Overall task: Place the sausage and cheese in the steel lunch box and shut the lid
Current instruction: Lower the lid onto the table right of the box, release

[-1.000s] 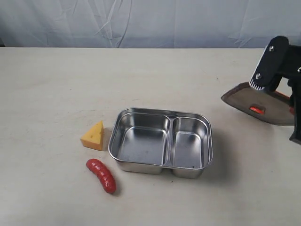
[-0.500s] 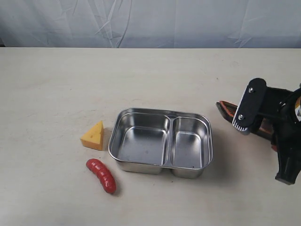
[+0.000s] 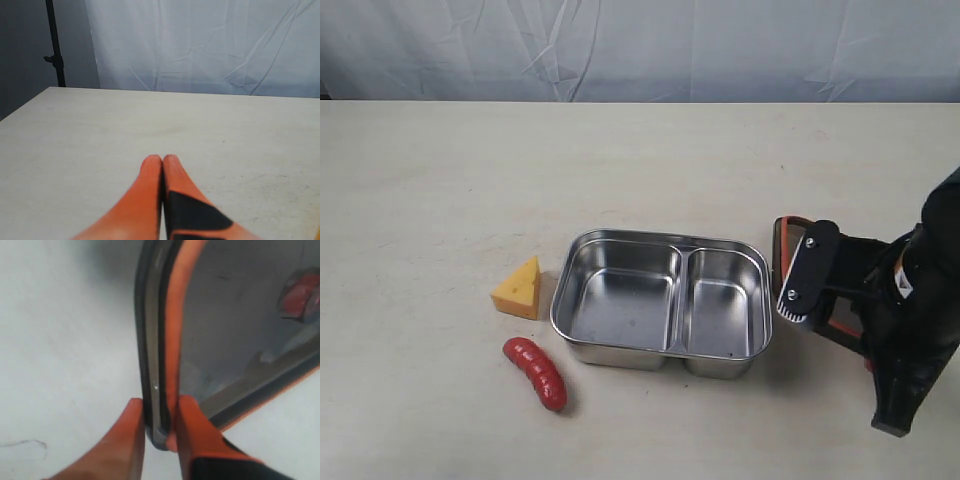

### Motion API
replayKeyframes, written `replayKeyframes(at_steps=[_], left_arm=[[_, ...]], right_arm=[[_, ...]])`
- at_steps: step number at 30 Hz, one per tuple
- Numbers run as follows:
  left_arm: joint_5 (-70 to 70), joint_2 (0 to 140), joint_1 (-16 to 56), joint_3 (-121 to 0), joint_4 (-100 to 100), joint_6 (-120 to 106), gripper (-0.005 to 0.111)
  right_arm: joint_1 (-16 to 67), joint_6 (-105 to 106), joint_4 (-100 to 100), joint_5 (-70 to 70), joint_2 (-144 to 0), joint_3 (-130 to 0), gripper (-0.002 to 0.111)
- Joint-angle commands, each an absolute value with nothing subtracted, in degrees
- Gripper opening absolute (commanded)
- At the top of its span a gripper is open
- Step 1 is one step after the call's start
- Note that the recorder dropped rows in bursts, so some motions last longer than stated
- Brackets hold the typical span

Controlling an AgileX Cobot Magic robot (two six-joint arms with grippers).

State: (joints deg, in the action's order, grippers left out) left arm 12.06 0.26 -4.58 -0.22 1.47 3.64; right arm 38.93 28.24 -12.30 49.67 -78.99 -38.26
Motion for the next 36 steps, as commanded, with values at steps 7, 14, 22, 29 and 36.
replayKeyframes(at_steps=[7, 14, 22, 29, 36], left_arm=[[11.6, 0.0, -4.3, 0.0, 1.7, 3.9, 0.0], [11.6, 0.0, -4.3, 0.0, 1.7, 3.9, 0.0], [11.6, 0.0, -4.3, 0.0, 1.7, 3.9, 0.0], [11.6, 0.0, -4.3, 0.0, 1.7, 3.9, 0.0], [11.6, 0.0, -4.3, 0.0, 1.7, 3.9, 0.0]], right_arm=[[38.9, 28.1, -17.3, 49.3, -82.1, -37.9, -0.001], [38.9, 24.5, -17.7, 49.0, -82.0, -38.2, -0.001], [38.3, -11.3, -20.8, 41.0, -77.5, -42.3, -0.001], [38.3, -13.5, -6.9, 30.2, -68.8, -42.3, -0.001], [38.4, -13.5, -4.2, 34.3, -45.7, -39.7, -0.001]])
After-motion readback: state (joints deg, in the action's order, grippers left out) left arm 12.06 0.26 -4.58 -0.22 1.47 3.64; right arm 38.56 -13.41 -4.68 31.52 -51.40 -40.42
